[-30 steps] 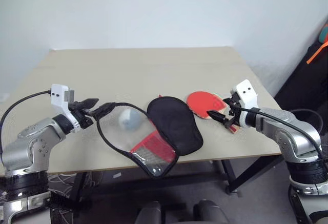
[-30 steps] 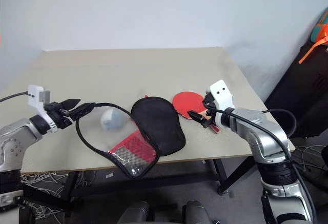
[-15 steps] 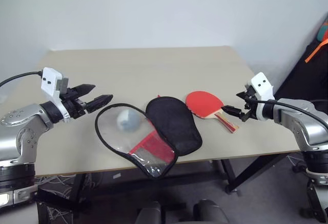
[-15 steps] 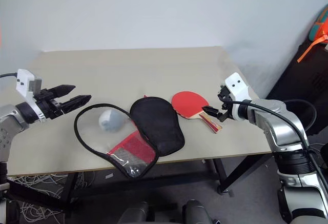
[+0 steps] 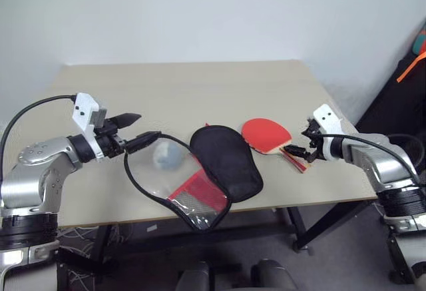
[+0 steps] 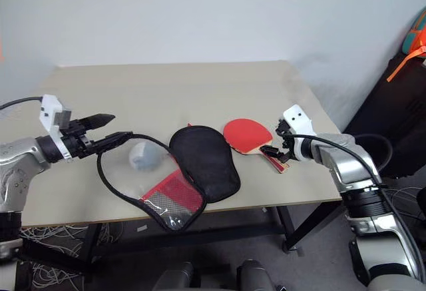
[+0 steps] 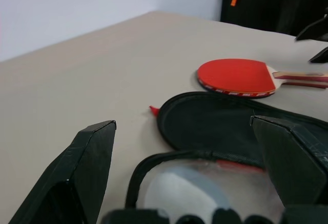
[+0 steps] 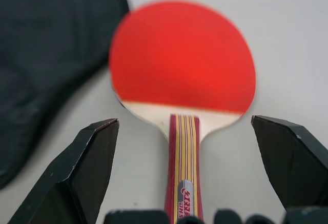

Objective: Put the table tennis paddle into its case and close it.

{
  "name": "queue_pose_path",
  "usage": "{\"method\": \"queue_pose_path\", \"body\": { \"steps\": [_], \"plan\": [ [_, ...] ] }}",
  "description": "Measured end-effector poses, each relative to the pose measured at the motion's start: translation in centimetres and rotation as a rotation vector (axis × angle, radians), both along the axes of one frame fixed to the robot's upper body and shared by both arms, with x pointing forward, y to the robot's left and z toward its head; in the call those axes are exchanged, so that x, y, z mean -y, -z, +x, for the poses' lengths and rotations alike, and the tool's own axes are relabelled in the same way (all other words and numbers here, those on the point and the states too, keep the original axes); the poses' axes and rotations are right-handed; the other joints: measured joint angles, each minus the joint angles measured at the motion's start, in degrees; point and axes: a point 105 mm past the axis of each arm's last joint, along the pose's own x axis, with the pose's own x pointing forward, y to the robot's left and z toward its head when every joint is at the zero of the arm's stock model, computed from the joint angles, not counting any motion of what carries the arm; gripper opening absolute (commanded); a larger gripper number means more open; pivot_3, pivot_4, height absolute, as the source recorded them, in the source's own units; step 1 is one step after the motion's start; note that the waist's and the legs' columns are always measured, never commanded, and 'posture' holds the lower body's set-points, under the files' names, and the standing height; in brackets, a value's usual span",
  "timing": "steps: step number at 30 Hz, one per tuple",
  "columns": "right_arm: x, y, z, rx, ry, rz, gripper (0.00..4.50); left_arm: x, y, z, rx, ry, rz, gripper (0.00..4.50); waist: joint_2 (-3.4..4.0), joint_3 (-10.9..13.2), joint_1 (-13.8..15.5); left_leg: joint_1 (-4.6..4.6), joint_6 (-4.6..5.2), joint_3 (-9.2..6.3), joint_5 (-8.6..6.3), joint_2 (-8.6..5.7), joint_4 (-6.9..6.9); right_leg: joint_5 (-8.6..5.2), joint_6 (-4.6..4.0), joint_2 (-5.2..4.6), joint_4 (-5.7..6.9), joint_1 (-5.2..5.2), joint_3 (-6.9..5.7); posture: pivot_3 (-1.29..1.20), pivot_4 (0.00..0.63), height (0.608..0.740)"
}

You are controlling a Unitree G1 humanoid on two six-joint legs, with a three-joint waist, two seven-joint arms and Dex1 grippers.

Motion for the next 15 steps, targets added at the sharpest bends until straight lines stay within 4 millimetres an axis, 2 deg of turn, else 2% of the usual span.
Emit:
{"method": "queue_pose_path", "body": {
  "steps": [4, 10, 15],
  "plan": [
    [-0.1, 1.5, 0.3, -0.019, 0.013, -0.004, 4.5, 1.3, -0.2, -0.2, 0.013, 0.04, -0.02, 4.47, 0.0, 0.0, -0.1, 0.03, 0.0, -0.01, 0.0, 0.0, 0.0, 0.02, 0.03, 0.01, 0.04, 0.01, 0.01, 0.0, 0.0, 0.739],
    [-0.2, 3.5, 0.7, -0.048, 0.036, -0.001, 4.5, 2.1, -0.1, -0.7, 0.007, 0.069, -0.028, 4.47, 0.01, 0.0, -0.2, 0.04, 0.0, 0.0, 0.0, 0.01, 0.0, 0.02, 0.03, 0.03, 0.05, 0.01, 0.02, 0.0, 0.0, 0.739],
    [-0.5, 4.4, 0.8, -0.062, 0.037, 0.002, 4.5, 2.3, 0.9, -1.4, -0.034, 0.096, -0.024, 4.47, 0.03, 0.0, -0.2, 0.04, 0.0, 0.0, 0.0, 0.01, 0.0, 0.02, 0.03, 0.03, 0.06, 0.0, 0.03, 0.0, 0.0, 0.739]
  ]
}}
